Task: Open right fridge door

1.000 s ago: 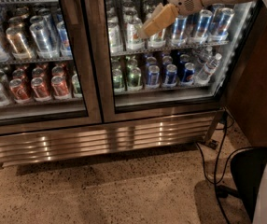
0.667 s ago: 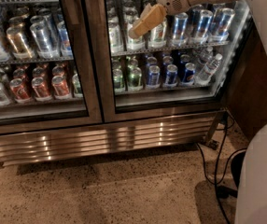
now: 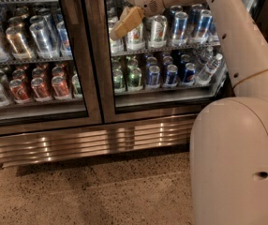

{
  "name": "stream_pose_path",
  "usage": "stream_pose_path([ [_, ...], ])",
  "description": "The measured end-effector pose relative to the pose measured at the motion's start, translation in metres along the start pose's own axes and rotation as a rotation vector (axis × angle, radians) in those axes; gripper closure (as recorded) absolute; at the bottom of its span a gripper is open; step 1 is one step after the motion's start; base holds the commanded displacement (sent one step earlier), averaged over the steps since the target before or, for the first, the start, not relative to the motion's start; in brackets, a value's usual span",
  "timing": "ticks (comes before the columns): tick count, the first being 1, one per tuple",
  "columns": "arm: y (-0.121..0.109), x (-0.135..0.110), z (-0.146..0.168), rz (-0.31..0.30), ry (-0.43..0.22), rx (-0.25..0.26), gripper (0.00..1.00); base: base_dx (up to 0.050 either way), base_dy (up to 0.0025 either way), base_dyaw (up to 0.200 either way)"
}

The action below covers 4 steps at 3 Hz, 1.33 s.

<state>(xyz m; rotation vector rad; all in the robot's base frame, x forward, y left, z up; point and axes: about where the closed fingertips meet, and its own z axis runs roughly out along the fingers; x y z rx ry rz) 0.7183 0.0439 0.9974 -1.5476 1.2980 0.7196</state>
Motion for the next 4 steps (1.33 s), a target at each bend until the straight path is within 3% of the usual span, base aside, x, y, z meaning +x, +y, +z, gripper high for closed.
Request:
stream_pose_path([
  [4,-0.003,-0.015,0.013,-0.038,-0.014,-0.025,0.00,0.000,0.00000,0.000],
])
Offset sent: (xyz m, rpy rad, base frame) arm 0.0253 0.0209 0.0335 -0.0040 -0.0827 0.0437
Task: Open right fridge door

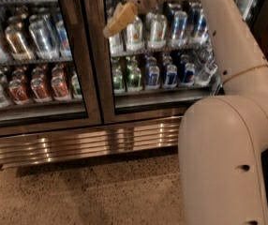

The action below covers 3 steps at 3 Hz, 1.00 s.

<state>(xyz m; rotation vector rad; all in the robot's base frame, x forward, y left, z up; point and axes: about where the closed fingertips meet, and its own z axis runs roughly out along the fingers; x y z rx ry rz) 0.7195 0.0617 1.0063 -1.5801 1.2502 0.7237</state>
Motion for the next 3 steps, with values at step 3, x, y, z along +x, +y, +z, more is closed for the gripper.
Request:
stream_pose_path([
  [3,0.0040,-0.0080,-0.0001,-0.017,-0.009,-0.016,0.00,0.000,0.00000,0.000],
])
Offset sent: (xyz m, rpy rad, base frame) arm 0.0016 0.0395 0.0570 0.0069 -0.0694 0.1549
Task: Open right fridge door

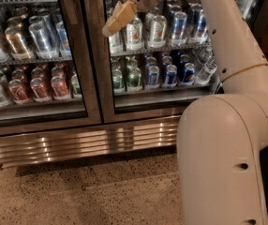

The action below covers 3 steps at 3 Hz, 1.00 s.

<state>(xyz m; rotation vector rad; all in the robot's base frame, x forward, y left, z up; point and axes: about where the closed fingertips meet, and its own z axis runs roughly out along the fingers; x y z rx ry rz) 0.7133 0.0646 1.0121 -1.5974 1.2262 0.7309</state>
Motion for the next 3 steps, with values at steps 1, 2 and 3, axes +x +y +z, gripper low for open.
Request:
stream_pose_path([
  [1,0.0043,-0.0165,-0.0156,-0.003,-0.015,0.048,0.00,0.000,0.00000,0.000],
  [2,0.0053,-0.0138,-0.0130,0.004,-0.015,0.045,0.00,0.000,0.00000,0.000],
  [3,0.0074,-0.0117,-0.0087,0.018,-0.027,0.038,0.00,0.000,0.00000,0.000],
])
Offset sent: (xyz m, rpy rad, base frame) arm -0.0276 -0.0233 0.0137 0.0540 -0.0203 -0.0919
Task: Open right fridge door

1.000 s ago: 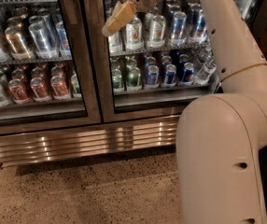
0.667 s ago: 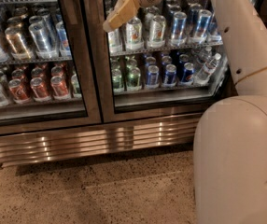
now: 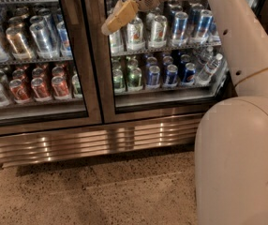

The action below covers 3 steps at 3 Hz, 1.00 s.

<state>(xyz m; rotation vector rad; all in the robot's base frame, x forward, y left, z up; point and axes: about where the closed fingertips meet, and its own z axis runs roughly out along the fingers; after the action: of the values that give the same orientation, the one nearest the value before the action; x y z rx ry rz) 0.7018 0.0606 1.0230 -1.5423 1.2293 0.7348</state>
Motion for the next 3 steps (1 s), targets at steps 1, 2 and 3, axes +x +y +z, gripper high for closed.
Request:
stream_pose_path([
  [1,0.008,0.001,0.003,0.031,-0.025,-0.018,0.00,0.000,0.00000,0.000],
  [2,0.015,0.005,0.012,0.061,-0.051,-0.046,0.00,0.000,0.00000,0.000],
  [3,0.018,0.009,0.021,0.079,-0.065,-0.076,0.00,0.000,0.00000,0.000],
])
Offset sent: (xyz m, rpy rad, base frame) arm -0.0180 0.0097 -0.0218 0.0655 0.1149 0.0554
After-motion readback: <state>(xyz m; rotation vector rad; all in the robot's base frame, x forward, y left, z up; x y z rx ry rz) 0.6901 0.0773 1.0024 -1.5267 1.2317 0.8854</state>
